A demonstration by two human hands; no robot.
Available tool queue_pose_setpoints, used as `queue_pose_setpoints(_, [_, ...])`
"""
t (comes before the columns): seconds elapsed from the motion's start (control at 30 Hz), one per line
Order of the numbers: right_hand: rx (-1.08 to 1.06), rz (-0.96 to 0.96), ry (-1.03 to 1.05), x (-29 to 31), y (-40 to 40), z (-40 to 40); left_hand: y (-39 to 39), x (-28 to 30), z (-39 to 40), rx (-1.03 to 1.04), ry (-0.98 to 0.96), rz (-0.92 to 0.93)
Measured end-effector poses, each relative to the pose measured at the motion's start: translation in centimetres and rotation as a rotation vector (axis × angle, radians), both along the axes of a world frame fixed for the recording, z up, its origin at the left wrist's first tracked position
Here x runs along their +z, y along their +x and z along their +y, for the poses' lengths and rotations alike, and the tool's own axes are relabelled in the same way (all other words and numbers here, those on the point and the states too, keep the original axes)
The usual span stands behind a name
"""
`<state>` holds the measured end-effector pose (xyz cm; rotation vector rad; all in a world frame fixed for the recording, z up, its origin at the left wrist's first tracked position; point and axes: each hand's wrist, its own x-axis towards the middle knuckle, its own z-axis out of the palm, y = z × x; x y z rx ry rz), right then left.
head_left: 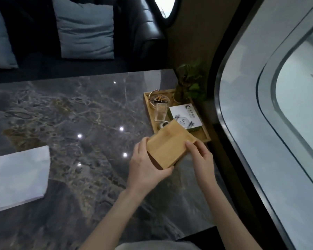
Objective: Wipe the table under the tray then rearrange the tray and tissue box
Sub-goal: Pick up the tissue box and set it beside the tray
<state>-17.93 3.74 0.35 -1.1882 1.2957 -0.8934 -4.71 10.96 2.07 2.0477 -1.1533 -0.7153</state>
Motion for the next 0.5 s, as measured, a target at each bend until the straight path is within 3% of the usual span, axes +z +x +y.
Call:
queue_pose_setpoints(0.23, [-0.135, -0.046, 0.054, -3.1, -5.2, 1.5, -5.6, -2.5, 0.4, -0.065, 0.018, 0.037])
queue_pose_setpoints(0.5, [-0.14, -0.067, 0.068, -4.9, -8.4, 1.6, -9.0, -3.8, 0.6, -0.084, -0.013, 0.043])
